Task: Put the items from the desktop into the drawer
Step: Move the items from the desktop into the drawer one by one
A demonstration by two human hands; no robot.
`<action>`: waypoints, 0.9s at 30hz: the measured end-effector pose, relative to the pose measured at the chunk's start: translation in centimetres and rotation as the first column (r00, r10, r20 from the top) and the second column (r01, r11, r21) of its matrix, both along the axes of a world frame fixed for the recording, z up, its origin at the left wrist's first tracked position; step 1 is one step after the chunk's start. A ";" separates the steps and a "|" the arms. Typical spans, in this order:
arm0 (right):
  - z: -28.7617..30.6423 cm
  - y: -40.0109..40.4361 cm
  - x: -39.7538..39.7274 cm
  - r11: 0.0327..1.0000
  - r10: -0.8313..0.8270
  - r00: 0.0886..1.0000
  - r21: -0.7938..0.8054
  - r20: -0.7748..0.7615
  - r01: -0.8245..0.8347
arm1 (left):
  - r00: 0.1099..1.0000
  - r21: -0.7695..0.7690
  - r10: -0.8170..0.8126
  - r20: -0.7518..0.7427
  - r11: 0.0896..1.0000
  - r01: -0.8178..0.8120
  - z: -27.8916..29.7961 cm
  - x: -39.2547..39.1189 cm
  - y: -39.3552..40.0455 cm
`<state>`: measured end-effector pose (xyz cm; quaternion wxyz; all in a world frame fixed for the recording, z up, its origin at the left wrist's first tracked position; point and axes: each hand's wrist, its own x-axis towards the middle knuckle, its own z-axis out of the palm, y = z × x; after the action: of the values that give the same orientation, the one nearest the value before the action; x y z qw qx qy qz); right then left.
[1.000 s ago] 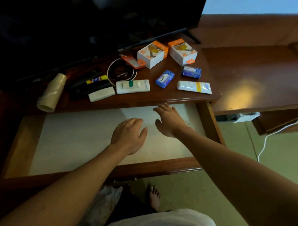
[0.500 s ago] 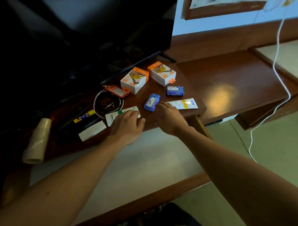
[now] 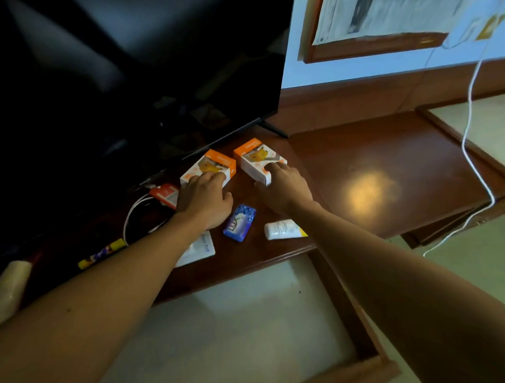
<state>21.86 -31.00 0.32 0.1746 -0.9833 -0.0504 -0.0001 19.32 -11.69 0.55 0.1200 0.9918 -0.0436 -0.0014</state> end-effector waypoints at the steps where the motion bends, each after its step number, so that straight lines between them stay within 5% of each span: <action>1: -0.2 -0.1 1.1 0.999 0.008 1.000 -0.054 0.002 -0.007 | 1.000 0.037 0.007 -0.004 0.999 -0.007 0.0 1.2 -0.3; 6: -2.3 0.6 7.3 0.965 0.081 0.997 -0.251 -0.014 -0.082 | 0.996 0.261 0.072 -0.056 0.964 -0.055 -1.8 7.9 -2.7; 13: -3.8 -1.1 9.7 0.936 0.181 0.983 -0.306 0.001 -0.172 | 0.983 0.375 0.150 -0.105 0.922 -0.101 -4.0 10.1 -4.5; 27: -2.8 -7.0 12.9 0.885 0.417 0.909 -0.229 -0.002 -0.407 | 0.995 0.069 -0.058 0.075 0.996 0.053 -4.4 7.6 -3.9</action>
<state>34.73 -38.05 -2.47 0.0575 -0.9632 -0.2617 0.0196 26.97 -15.61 -3.81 0.0849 0.9930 -0.0756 0.0322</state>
